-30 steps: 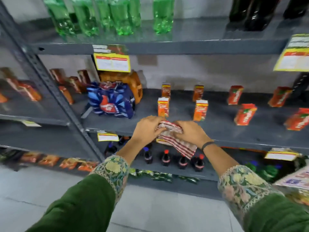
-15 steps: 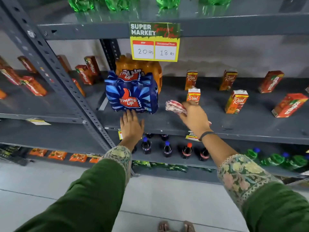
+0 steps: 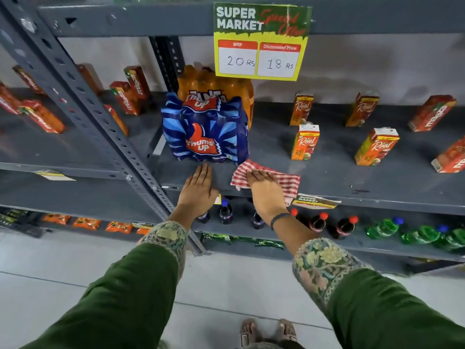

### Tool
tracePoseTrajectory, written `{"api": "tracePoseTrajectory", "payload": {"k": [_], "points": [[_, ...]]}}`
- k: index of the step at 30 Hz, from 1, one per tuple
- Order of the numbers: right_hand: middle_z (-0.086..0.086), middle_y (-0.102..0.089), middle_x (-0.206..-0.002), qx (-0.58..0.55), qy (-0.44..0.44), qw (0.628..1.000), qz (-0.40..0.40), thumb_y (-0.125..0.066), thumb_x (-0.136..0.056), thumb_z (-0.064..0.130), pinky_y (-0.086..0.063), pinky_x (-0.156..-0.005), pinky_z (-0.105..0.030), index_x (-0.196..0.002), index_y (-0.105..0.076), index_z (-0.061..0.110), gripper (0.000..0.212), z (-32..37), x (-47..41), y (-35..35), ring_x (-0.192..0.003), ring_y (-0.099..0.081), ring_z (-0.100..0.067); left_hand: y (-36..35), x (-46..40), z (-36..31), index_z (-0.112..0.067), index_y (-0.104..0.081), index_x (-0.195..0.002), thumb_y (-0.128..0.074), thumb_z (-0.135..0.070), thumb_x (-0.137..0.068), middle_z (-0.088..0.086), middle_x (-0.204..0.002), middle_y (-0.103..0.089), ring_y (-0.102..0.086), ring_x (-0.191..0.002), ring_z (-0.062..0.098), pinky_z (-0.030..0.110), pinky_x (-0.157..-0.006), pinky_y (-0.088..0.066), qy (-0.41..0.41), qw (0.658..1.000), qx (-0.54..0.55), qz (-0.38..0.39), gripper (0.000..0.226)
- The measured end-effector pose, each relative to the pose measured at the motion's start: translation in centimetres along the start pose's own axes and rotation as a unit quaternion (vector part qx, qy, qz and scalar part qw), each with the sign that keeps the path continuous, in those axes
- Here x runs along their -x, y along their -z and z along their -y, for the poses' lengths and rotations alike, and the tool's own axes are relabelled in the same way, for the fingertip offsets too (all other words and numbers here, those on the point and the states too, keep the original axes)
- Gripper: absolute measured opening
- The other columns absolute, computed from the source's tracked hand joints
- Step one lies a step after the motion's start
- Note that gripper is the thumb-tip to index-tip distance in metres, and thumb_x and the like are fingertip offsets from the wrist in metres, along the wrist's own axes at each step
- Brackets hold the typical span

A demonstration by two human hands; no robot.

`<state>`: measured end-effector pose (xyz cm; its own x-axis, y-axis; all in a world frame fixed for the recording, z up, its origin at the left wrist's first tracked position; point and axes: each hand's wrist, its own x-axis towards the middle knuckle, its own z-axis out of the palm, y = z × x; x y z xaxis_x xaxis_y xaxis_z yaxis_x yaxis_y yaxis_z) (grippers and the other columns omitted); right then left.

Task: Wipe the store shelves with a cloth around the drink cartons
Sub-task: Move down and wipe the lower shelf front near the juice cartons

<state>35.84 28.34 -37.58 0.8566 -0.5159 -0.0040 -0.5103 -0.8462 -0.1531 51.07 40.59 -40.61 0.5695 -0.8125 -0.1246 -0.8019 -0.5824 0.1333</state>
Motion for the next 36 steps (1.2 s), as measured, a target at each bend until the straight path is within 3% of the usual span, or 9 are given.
{"api": "tracePoseTrajectory", "payload": {"k": [6,13,17,21,23,26,29,33,36], "points": [[-0.005,-0.05,-0.142,0.003,-0.01,0.998,-0.061,-0.048,-0.089,0.008,-0.028,-0.113,-0.032,-0.138,-0.043,0.016,0.05,-2.1,2.1,-0.3,-0.133,-0.044,-0.018,-0.3,0.3,-0.2,0.001,0.002,-0.147,-0.05,-0.044,-0.081,0.019,-0.158,0.004,0.005,-0.147,0.03,0.042,-0.12,0.002,0.029,0.998,-0.058,-0.007,0.096],[-0.008,-0.04,-0.149,-0.059,0.058,0.996,-0.02,-0.044,-0.09,-0.001,-0.03,-0.115,-0.036,-0.144,-0.036,0.015,0.056,2.5,-0.5,0.5,-0.137,-0.039,-0.025,0.2,-0.1,1.2,-0.005,0.005,-0.149,-0.062,-0.022,-0.071,0.012,-0.159,0.008,0.006,-0.148,0.022,0.035,-0.119,0.0,0.008,0.999,-0.03,0.029,0.103],[-0.005,-0.063,-0.128,-0.025,0.097,0.995,-0.003,-0.052,-0.086,0.013,-0.053,-0.088,-0.037,-0.129,-0.054,0.021,0.044,2.2,0.1,1.1,-0.11,-0.063,-0.027,0.5,0.0,1.7,-0.006,0.007,-0.149,-0.062,-0.02,-0.072,0.011,-0.159,0.01,0.007,-0.147,0.022,0.033,-0.119,0.001,-0.011,0.998,-0.043,0.04,0.104],[-0.007,-0.071,-0.107,-0.055,-0.029,0.989,-0.134,-0.052,-0.085,0.019,-0.053,-0.066,-0.032,-0.115,-0.063,0.018,0.032,1.1,1.0,1.3,-0.084,-0.068,-0.029,0.4,0.0,1.5,-0.005,0.01,-0.148,-0.064,-0.026,-0.071,0.012,-0.159,0.011,0.008,-0.147,0.023,0.034,-0.119,0.002,-0.002,0.997,-0.065,0.04,0.109],[-0.011,-0.067,-0.119,-0.081,-0.036,0.983,-0.16,-0.052,-0.085,0.01,-0.054,-0.076,-0.036,-0.124,-0.058,0.014,0.04,1.7,0.1,1.3,-0.094,-0.067,-0.031,0.5,0.0,1.4,-0.005,0.011,-0.147,-0.064,-0.027,-0.071,0.012,-0.159,0.013,0.009,-0.147,0.024,0.035,-0.118,0.002,0.003,0.996,-0.071,0.047,0.11],[-0.009,-0.049,-0.143,-0.063,0.067,0.994,-0.052,-0.047,-0.083,-0.006,-0.04,-0.108,-0.039,-0.138,-0.045,0.015,0.059,3.8,-1.1,0.6,-0.127,-0.051,-0.027,0.6,0.0,1.4,-0.006,0.012,-0.148,-0.063,-0.027,-0.072,0.012,-0.158,0.014,0.011,-0.147,0.023,0.035,-0.118,0.003,0.003,0.996,-0.072,0.054,0.108],[-0.006,-0.04,-0.15,-0.021,0.107,0.994,-0.007,-0.047,-0.084,-0.005,-0.024,-0.116,-0.036,-0.142,-0.039,0.016,0.062,4.3,-0.5,-0.5,-0.137,-0.039,-0.022,0.7,0.1,1.3,-0.006,0.01,-0.148,-0.06,-0.029,-0.075,0.012,-0.158,0.014,0.011,-0.147,0.023,0.036,-0.119,0.002,0.004,0.997,-0.06,0.052,0.104],[-0.001,-0.067,-0.123,-0.022,0.084,0.995,-0.058,-0.057,-0.079,0.009,-0.05,-0.089,-0.031,-0.121,-0.06,0.023,0.044,0.6,1.7,0.3,-0.109,-0.064,-0.021,1.1,0.1,1.3,-0.006,0.01,-0.148,-0.059,-0.024,-0.076,0.012,-0.158,0.014,0.01,-0.147,0.022,0.035,-0.12,0.0,0.006,0.997,-0.052,0.061,0.102],[-0.006,-0.075,-0.091,-0.07,-0.026,0.985,-0.156,-0.058,-0.078,0.012,-0.041,-0.056,-0.022,-0.103,-0.069,0.021,0.028,-2.3,2.8,1.5,-0.074,-0.069,-0.026,1.4,0.0,0.8,-0.006,0.009,-0.148,-0.057,-0.025,-0.079,0.011,-0.159,0.013,0.009,-0.147,0.021,0.035,-0.12,-0.001,0.018,0.997,-0.04,0.063,0.098]]}}
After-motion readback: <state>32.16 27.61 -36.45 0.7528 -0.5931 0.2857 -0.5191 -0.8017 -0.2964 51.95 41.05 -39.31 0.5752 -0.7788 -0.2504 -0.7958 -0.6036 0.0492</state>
